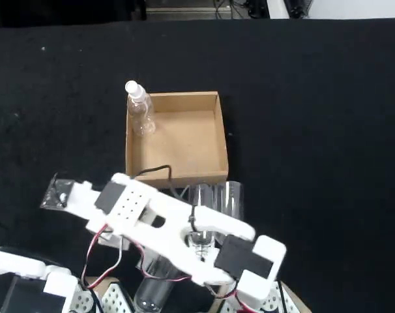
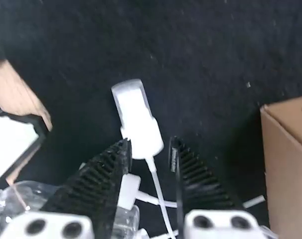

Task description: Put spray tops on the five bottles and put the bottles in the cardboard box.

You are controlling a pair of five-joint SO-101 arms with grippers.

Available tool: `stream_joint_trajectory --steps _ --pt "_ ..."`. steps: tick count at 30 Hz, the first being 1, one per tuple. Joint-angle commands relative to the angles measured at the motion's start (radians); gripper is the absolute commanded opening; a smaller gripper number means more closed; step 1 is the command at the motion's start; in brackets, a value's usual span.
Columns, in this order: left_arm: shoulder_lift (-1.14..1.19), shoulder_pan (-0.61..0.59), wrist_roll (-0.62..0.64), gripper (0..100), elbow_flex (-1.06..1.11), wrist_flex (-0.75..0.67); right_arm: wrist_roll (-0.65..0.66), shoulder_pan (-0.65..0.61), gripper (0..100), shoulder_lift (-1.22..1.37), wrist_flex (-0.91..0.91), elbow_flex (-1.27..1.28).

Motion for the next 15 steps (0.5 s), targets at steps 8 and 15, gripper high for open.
stream_joint_trajectory --steps 8,15 --pt "-0.006 -0.005 -0.006 4 -0.056 0.002 0.002 -0.032 11.8 0.073 -0.100 -0.035" --pt "-0.006 -0.004 -0.006 4 -0.056 0.002 0.002 -0.034 11.7 0.122 -0.100 -0.035"
